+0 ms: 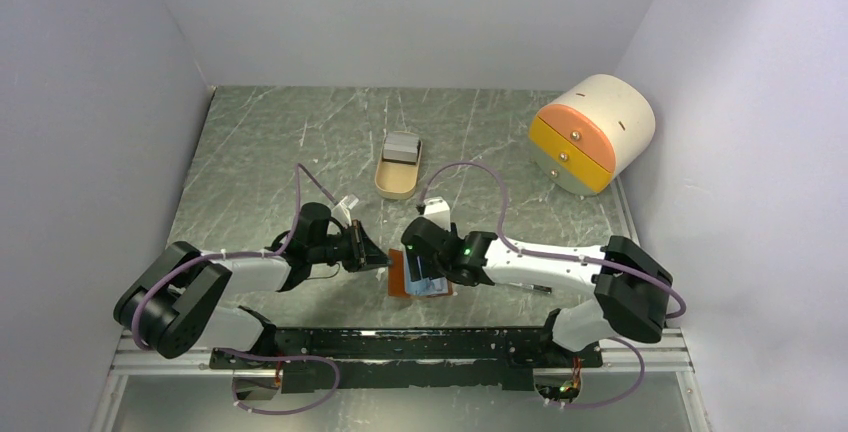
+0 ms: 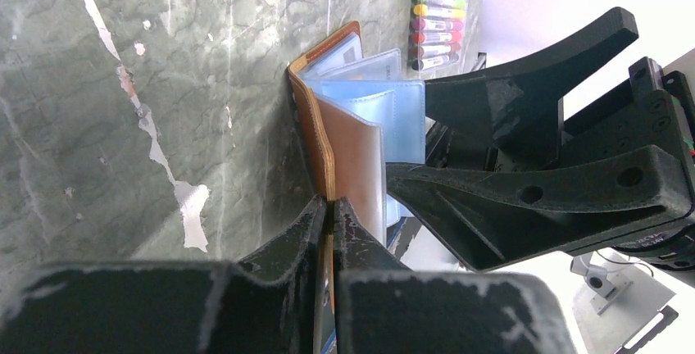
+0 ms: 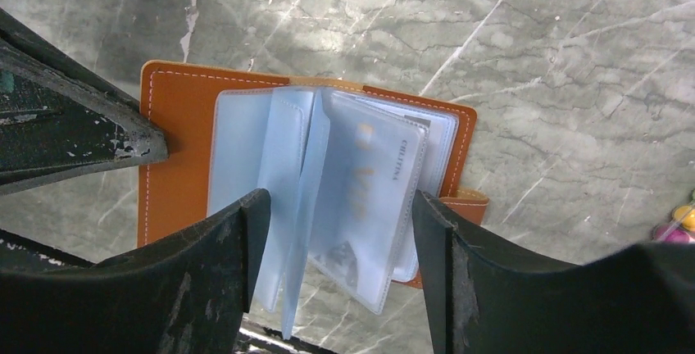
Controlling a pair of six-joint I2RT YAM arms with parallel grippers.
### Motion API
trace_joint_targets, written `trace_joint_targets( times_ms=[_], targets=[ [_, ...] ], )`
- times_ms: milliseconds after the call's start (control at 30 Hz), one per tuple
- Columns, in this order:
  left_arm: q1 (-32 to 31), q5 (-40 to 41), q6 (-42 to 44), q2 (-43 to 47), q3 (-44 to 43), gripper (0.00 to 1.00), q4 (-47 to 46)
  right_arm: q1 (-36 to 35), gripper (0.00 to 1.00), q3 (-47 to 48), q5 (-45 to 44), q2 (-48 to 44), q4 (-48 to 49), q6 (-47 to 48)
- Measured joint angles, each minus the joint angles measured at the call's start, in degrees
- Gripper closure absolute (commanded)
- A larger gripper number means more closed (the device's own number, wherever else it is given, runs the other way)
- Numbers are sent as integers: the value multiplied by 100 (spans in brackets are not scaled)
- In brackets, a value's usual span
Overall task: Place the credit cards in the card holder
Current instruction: Turn over the card slot in the card holder.
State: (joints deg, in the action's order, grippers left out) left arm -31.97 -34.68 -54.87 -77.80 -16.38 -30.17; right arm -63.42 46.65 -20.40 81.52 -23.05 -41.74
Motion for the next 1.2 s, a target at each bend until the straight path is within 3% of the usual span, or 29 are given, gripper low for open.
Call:
trace_joint_targets(
  times_ms=[467,767,933,1200],
  targets=[
    [0,-17,-2,0,0,91,-4,-125,29,483,-146,404,-282,131],
    [0,-44,26,0,-2,89,9,-192,37,369,210,350,136,186],
    [0,-96,63,2,-11,72,92,-136,49,-417,916,-160,1292,116],
    [0,-579,-225,-256,4,63,-734,313,76,-1676,1825,-654,2997,-142]
  ],
)
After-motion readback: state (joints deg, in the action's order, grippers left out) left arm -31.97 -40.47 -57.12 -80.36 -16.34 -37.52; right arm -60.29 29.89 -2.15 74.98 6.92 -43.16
